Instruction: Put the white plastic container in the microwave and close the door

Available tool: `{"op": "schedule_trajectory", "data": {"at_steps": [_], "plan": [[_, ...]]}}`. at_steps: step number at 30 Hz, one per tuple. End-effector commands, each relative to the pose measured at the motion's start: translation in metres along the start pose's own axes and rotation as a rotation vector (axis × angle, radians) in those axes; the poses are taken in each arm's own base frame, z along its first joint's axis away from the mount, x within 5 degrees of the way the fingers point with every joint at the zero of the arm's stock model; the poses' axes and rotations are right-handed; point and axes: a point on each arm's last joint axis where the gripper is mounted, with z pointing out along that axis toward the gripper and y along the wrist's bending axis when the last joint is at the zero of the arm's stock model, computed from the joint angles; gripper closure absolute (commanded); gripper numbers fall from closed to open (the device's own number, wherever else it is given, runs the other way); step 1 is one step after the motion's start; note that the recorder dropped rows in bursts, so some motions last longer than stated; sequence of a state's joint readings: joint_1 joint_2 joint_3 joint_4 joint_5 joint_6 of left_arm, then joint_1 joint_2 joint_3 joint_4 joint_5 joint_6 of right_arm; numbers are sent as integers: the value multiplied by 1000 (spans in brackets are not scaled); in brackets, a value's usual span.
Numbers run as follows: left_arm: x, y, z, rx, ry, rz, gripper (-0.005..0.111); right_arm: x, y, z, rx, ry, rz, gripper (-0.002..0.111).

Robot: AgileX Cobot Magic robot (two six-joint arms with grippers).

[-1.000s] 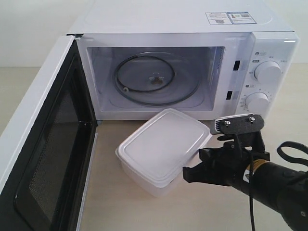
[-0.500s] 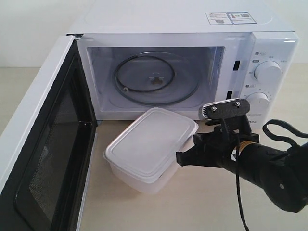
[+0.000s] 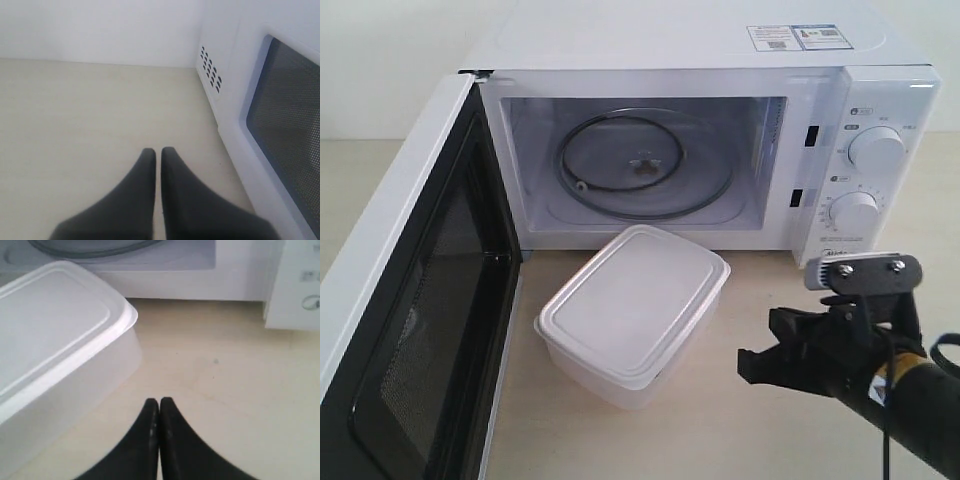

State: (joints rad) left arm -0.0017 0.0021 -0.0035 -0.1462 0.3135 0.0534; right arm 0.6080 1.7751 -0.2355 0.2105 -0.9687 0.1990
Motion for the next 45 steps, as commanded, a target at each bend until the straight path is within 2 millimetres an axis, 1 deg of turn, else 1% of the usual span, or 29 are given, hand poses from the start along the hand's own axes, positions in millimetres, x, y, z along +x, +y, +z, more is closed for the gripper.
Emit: {"op": "schedule_trajectory", "data": {"at_steps": [1,2,4,8,12,15,19,20,22,25,29,32,34,35,36,39,42,45], "plan": [[0,0,0,-3,-6,5,102,3,3,-25,-132,-76,132,109],[0,0,0,-3,-6,5,102,3,4,-30,-162,-98,156,109],[0,0,0,-3,-6,5,102,7,3,-35,-173,-88,190,109],[0,0,0,-3,-6,5,102,8,3,-38,-182,-73,237,109],[0,0,0,-3,-6,5,102,11,10,-39,-263,-7,472,109],[0,0,0,-3,-6,5,102,12,16,-39,-325,44,580,109],[0,0,0,-3,-6,5,102,2,28,-30,-415,63,672,109],[0,0,0,-3,-6,5,102,0,30,-28,-423,67,672,109],[0,0,0,-3,-6,5,102,-1,31,-19,-383,113,699,109],[0,0,0,-3,-6,5,102,0,30,-11,-311,175,741,108],[0,0,0,-3,-6,5,102,-2,27,-8,-276,154,767,99],[0,0,0,-3,-6,5,102,-6,24,-5,-239,116,807,84],[0,0,0,-3,-6,5,102,-10,25,-1,-234,106,842,70],[0,0,0,-3,-6,5,102,-12,26,1,-232,108,859,67],[0,0,0,-3,-6,5,102,-14,27,4,-228,112,866,65],[0,0,0,-3,-6,5,102,-19,31,12,-211,143,864,65],[0,0,0,-3,-6,5,102,-27,34,18,-222,127,867,65],[0,0,0,-3,-6,5,102,-30,36,23,-202,145,895,65]]}}
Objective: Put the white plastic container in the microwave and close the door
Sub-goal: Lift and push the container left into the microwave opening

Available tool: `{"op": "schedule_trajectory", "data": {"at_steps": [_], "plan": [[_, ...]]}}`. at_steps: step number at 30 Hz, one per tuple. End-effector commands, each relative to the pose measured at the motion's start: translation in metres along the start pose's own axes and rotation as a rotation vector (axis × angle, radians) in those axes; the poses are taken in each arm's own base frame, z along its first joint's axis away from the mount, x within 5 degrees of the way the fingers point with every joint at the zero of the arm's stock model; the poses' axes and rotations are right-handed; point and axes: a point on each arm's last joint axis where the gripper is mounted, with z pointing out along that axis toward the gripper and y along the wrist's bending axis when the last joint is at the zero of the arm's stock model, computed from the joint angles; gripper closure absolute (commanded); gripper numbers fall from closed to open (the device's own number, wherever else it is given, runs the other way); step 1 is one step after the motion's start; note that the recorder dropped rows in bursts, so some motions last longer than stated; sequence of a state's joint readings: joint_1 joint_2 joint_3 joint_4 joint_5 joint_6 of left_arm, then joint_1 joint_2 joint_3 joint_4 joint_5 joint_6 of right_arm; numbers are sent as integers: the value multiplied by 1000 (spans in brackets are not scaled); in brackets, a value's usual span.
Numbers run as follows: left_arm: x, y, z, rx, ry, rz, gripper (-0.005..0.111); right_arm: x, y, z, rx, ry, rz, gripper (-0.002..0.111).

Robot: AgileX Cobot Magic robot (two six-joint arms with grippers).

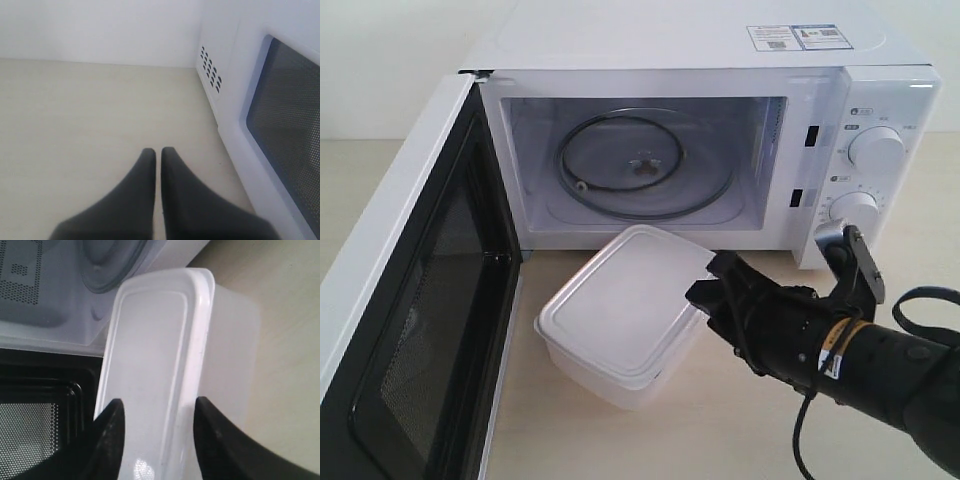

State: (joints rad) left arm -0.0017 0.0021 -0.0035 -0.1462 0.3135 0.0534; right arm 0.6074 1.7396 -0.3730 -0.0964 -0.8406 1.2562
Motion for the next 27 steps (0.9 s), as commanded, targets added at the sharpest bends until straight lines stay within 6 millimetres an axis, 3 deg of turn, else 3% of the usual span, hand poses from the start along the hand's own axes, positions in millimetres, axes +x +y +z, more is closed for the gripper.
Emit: {"op": "schedule_trajectory", "data": {"at_steps": [1,20,27], "plan": [[0,0,0,-3,-6,5,102,-4,4,6,33,6,26,65],[0,0,0,-3,-6,5,102,-1,-3,13,91,30,76,65],[0,0,0,-3,-6,5,102,-3,9,21,62,63,77,65]]}}
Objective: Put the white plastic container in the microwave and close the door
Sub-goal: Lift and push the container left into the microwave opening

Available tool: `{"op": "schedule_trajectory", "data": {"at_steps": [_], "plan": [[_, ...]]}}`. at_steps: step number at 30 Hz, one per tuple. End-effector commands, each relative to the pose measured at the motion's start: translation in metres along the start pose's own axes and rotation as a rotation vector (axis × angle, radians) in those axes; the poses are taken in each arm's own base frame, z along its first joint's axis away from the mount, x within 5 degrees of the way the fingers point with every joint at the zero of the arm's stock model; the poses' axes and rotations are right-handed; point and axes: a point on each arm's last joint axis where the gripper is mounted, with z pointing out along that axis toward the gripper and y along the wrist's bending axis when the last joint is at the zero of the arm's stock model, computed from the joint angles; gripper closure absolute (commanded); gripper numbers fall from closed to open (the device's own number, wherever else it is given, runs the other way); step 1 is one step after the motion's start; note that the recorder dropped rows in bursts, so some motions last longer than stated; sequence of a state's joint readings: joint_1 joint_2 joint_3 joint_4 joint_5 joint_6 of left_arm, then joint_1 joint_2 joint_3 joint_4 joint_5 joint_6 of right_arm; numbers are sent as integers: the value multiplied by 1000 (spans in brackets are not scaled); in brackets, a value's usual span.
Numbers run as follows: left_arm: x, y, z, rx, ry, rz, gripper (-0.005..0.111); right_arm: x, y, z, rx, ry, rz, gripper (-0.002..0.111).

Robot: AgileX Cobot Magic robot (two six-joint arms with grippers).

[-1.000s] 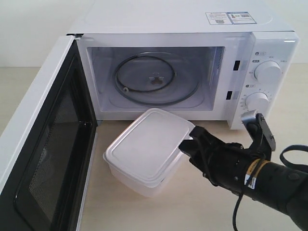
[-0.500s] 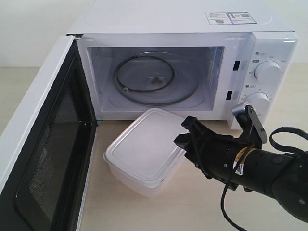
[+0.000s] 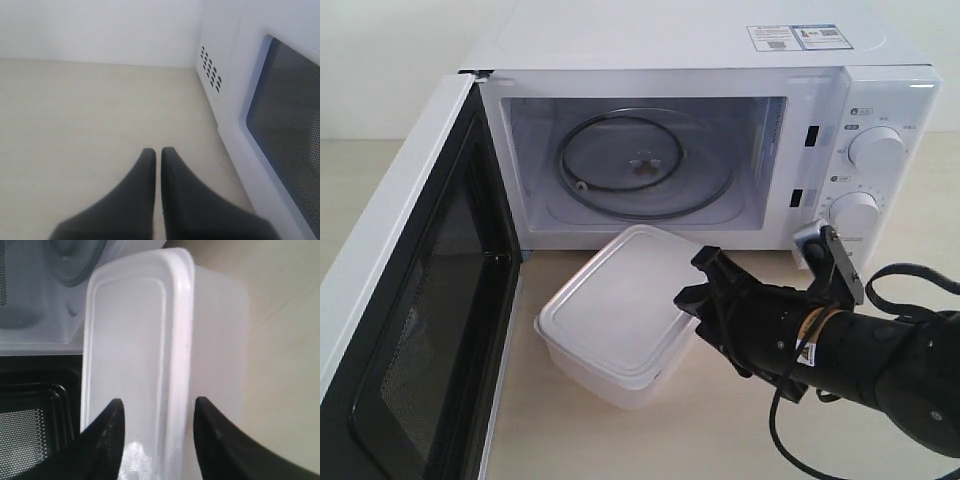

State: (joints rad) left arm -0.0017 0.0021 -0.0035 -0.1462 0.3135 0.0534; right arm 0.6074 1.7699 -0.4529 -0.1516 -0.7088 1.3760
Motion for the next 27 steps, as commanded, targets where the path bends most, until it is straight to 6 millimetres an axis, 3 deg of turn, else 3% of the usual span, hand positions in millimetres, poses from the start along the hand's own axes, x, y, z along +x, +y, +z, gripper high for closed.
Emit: {"op": "schedule_trajectory", "data": {"at_steps": [1,8,10,11,13,21,27], "plan": [[0,0,0,-3,-6,5,102,-4,7,5,5,6,4,65],[0,0,0,-3,-6,5,102,-4,6,7,40,9,12,66],[0,0,0,-3,-6,5,102,-3,6,7,44,27,-11,79],[0,0,0,-3,-6,5,102,-1,6,6,41,44,-35,94],[0,0,0,-3,-6,5,102,0,6,6,38,62,-67,108],[0,0,0,-3,-6,5,102,3,7,6,23,86,-122,108],[0,0,0,-3,-6,5,102,1,18,2,-58,68,-148,108]]}}
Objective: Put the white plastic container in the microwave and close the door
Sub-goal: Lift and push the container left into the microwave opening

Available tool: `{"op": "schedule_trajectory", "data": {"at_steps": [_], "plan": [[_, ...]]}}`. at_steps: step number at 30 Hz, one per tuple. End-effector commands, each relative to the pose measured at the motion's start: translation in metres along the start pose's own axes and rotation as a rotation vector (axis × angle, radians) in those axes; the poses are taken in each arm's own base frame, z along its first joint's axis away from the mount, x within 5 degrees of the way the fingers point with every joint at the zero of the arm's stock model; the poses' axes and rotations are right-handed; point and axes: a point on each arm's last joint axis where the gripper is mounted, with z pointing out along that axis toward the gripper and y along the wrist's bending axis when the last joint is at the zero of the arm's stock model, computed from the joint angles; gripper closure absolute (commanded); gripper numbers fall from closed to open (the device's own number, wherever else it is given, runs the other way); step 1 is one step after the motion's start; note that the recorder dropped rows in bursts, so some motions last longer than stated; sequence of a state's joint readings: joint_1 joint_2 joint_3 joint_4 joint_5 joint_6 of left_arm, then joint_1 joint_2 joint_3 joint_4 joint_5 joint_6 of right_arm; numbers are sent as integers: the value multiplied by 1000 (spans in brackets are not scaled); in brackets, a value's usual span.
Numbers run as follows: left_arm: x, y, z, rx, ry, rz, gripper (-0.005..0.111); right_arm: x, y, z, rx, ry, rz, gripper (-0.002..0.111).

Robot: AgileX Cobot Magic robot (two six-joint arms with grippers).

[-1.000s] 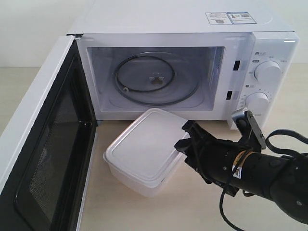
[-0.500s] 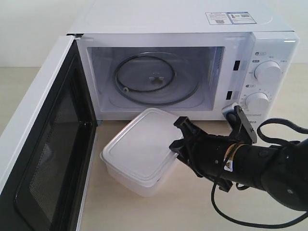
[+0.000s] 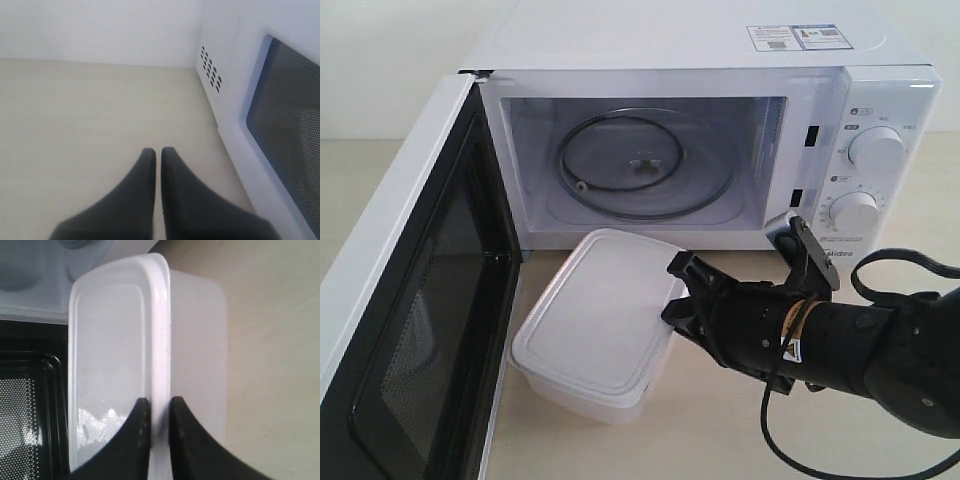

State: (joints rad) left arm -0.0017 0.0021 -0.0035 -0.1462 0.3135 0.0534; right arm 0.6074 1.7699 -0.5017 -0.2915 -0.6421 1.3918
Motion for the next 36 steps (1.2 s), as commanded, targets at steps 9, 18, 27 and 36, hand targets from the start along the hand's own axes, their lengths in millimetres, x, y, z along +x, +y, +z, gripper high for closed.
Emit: {"op": "schedule_trajectory", "data": {"at_steps": [9,18,27,36], "plan": [[0,0,0,-3,-6,5,102,-18,33,-30,-88,-132,-94,108],[0,0,0,-3,-6,5,102,-21,38,-34,-108,-196,15,108],[0,0,0,-3,-6,5,102,-15,44,-36,-102,-359,105,108],[0,0,0,-3,-6,5,102,-21,39,-35,-119,-449,314,108]]}}
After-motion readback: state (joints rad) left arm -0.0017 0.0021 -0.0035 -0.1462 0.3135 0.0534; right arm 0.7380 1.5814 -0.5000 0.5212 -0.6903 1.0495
